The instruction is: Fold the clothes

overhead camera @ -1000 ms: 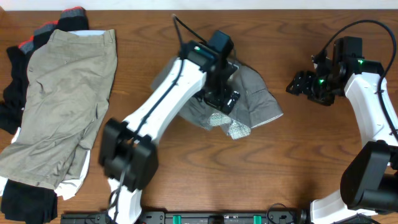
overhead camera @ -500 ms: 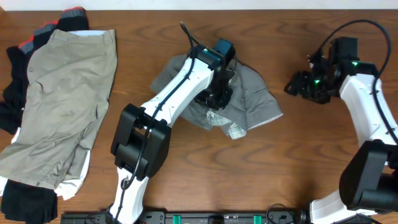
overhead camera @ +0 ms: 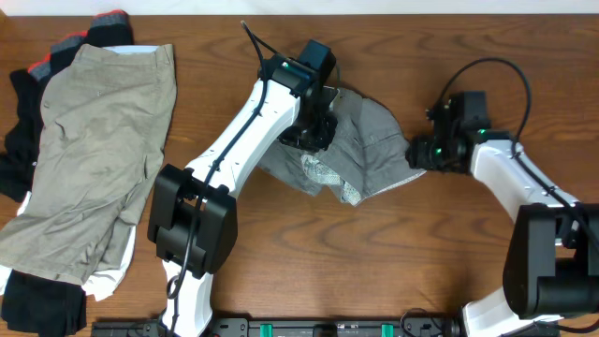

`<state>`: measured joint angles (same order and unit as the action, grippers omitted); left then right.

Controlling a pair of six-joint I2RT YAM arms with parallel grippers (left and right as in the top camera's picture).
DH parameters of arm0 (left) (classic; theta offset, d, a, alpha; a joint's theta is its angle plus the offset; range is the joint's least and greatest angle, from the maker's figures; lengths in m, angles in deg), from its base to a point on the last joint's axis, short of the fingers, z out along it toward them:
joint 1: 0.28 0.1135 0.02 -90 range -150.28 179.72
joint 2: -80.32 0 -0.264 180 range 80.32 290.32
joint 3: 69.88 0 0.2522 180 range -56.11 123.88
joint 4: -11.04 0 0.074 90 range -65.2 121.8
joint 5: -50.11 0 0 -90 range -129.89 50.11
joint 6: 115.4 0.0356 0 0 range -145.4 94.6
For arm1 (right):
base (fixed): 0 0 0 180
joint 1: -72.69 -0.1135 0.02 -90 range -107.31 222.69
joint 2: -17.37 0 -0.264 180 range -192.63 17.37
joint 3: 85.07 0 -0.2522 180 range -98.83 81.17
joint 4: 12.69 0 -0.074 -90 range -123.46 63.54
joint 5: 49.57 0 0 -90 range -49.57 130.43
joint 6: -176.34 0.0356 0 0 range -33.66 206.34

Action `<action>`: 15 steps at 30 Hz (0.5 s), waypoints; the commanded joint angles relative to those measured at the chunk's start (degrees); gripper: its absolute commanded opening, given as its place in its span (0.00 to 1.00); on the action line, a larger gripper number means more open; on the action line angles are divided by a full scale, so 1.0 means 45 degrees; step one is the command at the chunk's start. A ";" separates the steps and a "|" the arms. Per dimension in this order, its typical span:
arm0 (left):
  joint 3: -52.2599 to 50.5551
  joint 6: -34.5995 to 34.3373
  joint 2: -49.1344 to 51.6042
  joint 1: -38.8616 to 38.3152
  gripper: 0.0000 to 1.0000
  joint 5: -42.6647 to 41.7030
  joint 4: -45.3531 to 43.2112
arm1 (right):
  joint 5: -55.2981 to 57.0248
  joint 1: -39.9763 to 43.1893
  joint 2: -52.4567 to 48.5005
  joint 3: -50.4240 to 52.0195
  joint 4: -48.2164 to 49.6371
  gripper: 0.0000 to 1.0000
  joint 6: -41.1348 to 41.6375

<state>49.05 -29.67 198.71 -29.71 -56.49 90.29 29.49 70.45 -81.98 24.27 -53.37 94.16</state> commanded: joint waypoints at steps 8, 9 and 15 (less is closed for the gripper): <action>0.0214 -0.0068 -0.0267 0.0083 0.06 -0.0058 -0.0102 | 0.0714 -0.0685 -0.0665 0.1200 0.1841 0.54 -0.0491; 0.0214 -0.0073 -0.0267 0.0092 0.06 -0.0058 -0.0121 | 0.0772 -0.0685 -0.0840 0.1200 0.1977 0.54 -0.0481; 0.0214 -0.0073 -0.0267 0.0272 0.06 -0.0058 -0.0267 | 0.0418 -0.0690 -0.1768 0.1195 0.2414 0.01 -0.0291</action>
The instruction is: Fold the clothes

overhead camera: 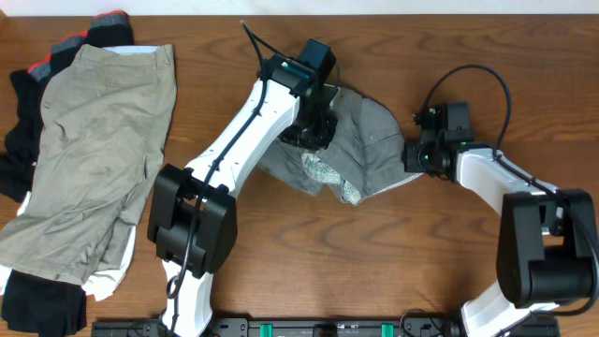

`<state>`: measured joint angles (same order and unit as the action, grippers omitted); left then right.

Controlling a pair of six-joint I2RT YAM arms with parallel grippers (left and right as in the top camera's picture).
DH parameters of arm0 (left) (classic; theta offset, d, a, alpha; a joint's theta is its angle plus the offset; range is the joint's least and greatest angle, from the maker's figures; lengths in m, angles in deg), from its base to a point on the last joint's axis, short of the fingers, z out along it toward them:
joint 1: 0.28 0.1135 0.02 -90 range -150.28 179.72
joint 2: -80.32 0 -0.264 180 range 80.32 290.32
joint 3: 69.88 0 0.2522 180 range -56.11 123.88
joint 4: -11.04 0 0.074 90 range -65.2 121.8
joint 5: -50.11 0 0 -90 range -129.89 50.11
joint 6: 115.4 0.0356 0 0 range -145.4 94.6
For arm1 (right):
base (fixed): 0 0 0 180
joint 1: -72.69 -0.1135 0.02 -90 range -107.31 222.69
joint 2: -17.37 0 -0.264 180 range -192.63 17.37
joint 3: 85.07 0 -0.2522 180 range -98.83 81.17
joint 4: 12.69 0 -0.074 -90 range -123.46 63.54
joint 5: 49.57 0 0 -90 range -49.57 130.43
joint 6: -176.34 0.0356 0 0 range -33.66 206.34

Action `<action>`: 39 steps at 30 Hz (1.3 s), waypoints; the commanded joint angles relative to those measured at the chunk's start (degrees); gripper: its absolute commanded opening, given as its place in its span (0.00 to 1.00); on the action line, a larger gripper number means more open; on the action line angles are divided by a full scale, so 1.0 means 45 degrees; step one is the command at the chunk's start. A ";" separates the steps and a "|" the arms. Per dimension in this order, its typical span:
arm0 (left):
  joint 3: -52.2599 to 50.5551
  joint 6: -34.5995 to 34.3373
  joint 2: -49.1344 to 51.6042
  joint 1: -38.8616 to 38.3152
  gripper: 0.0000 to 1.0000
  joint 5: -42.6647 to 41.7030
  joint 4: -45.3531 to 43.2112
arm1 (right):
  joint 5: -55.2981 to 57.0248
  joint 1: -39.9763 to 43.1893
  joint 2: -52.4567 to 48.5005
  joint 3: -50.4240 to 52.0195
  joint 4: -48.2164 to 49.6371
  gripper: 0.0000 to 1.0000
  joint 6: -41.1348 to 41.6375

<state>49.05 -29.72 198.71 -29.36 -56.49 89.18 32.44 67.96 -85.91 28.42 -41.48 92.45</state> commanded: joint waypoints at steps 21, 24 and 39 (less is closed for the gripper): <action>0.3852 -0.0457 -0.5629 0.4294 0.06 0.0612 -0.0578 | -0.2375 0.1370 0.6363 -0.4877 -0.4658 0.01 0.0243; 0.3891 -0.0452 -0.6941 0.4430 0.06 0.0617 -0.0908 | -0.2307 0.1418 0.7329 -0.6295 -0.5493 0.01 -0.0015; 0.3886 -0.0452 -1.2332 0.4425 0.06 0.0617 -0.0355 | -0.0622 0.1418 1.0656 -1.1040 -0.9661 0.01 -0.0151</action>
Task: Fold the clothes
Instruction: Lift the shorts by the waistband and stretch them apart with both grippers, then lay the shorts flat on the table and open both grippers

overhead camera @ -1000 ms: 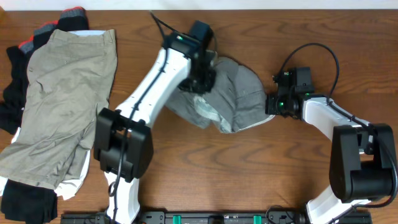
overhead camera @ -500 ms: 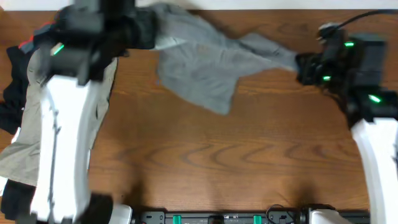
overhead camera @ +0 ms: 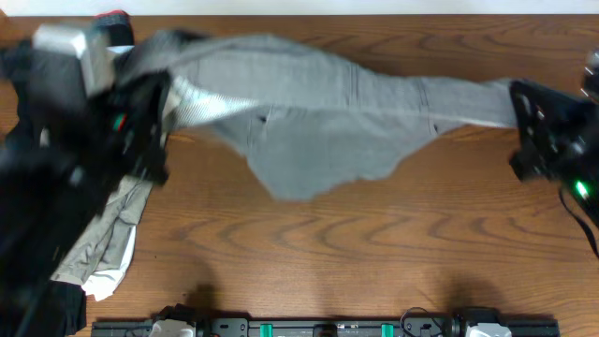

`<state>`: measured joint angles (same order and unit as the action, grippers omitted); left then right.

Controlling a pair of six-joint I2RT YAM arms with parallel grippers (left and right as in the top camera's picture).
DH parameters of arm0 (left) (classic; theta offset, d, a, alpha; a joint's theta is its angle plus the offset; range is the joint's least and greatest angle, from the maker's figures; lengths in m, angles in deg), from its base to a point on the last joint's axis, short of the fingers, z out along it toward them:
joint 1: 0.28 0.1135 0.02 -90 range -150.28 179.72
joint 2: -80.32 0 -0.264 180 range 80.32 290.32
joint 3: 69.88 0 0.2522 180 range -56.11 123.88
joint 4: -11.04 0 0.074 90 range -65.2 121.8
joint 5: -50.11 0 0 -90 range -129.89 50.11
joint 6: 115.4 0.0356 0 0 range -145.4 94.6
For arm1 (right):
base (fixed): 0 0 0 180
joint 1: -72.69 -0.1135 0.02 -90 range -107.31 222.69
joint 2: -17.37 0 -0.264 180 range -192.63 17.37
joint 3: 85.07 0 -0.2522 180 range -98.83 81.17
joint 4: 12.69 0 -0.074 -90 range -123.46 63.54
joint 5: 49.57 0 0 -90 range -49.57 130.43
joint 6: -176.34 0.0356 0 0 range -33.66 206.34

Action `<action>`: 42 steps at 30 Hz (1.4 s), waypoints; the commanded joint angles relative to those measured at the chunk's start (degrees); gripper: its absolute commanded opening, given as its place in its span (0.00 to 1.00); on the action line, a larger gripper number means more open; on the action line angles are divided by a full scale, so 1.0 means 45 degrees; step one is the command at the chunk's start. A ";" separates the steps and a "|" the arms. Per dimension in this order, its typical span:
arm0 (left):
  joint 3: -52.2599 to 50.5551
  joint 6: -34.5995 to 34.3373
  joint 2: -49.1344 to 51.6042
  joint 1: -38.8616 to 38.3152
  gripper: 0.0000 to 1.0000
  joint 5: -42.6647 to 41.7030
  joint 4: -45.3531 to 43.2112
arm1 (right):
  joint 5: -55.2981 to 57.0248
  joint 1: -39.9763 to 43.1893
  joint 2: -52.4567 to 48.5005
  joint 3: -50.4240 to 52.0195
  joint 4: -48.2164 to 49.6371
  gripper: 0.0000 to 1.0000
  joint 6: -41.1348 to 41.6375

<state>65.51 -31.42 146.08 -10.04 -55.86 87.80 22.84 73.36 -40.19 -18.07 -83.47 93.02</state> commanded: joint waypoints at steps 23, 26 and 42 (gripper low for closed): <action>-0.2395 -0.1030 0.3803 0.0131 0.06 0.1035 0.1622 | 0.2569 0.0165 -0.3774 -0.1326 -0.2895 0.01 -0.0602; -0.3016 -0.1025 0.4881 0.0131 0.06 0.1039 0.1073 | 0.2555 0.0102 -0.5241 -0.1326 -0.2749 0.01 -0.0670; -0.4085 -0.1025 1.1006 0.0131 0.10 0.1035 -0.5595 | 0.2210 -0.0136 -1.3386 -0.1326 0.3546 0.01 -0.0835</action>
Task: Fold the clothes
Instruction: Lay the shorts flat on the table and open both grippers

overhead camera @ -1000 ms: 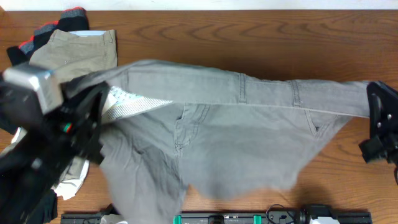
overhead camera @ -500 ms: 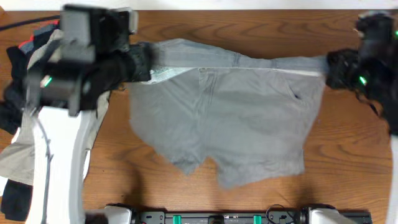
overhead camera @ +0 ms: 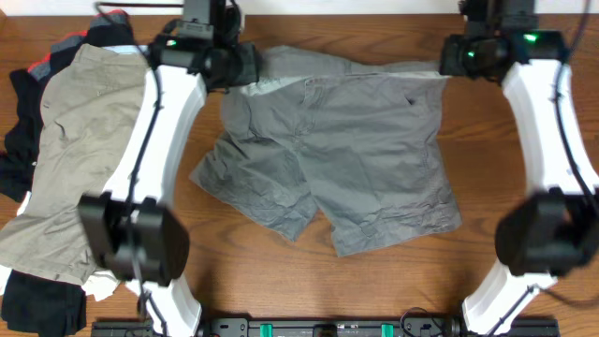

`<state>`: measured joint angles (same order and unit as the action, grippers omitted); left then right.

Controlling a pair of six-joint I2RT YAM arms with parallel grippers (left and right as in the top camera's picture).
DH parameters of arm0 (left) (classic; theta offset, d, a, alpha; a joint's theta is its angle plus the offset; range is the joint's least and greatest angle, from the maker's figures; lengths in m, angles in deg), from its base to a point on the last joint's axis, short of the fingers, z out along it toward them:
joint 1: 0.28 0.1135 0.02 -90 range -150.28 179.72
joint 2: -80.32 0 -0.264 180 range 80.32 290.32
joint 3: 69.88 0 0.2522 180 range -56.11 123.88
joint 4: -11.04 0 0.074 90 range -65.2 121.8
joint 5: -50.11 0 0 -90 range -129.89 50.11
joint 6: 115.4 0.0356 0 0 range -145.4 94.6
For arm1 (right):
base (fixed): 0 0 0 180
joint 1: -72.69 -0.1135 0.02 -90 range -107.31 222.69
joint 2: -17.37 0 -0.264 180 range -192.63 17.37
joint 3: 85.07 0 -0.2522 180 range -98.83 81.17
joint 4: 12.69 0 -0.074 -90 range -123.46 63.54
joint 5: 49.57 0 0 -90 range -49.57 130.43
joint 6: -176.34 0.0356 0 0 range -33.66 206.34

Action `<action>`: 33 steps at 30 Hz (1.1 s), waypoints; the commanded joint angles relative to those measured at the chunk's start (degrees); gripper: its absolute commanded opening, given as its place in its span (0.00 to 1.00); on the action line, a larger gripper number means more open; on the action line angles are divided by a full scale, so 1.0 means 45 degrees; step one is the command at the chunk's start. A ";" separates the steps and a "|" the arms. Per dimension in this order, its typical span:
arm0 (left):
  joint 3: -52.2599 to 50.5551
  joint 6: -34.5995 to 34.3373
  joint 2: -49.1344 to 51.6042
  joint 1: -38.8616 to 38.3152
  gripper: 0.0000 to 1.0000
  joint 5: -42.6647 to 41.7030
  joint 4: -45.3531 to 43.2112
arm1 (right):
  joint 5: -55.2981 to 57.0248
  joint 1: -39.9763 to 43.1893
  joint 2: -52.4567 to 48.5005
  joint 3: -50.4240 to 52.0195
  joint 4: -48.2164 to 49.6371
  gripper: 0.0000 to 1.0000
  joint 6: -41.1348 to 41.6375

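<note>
Grey shorts (overhead camera: 337, 150) lie spread on the table, waistband at the far edge and both legs pointing toward the front. The left leg's hem is rumpled. My left gripper (overhead camera: 247, 65) is shut on the waistband's left corner. At the right corner my right gripper (overhead camera: 447, 62) is likewise shut on the waistband. Both arms reach to the back of the table, and the fingertips are mostly hidden by the gripper bodies.
A pile of clothes fills the left side: khaki shorts (overhead camera: 94, 140) on top, black garments (overhead camera: 19, 140) and a red-striped piece (overhead camera: 56, 51) beneath, something white (overhead camera: 112, 271) at the front. The arm bases stand at the front edge.
The grey shorts were held up, stretched wide between both grippers close to the camera. Now they lie flat on the table, with both grippers low at the far edge on the waistband.
At first the grey shorts lay crumpled mid-table, my left gripper on the heap and my right at its right edge. Then the right gripper sat closer against the cloth. Later both held the shorts stretched in the air. Now the shorts are spread flat.
</note>
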<state>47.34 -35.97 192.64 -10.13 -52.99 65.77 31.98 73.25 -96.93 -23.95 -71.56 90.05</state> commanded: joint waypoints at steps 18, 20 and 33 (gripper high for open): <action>0.0957 0.0005 0.0019 0.1069 0.98 0.0403 0.0359 | -0.0860 -0.0223 -0.0189 -0.0223 0.0782 0.99 0.0539; 0.0957 0.0097 -0.0345 0.1127 0.98 0.0418 0.1851 | -0.0850 -0.0223 0.0107 -0.0223 -0.0777 0.99 0.0539; -0.0423 0.0374 -0.0432 0.1428 0.98 0.0831 0.5780 | -0.0835 -0.0816 0.0228 0.2715 -0.4629 0.74 0.0544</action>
<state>46.86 -35.44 190.08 -4.42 -50.20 91.73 28.42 70.86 -95.44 -15.56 -92.98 92.26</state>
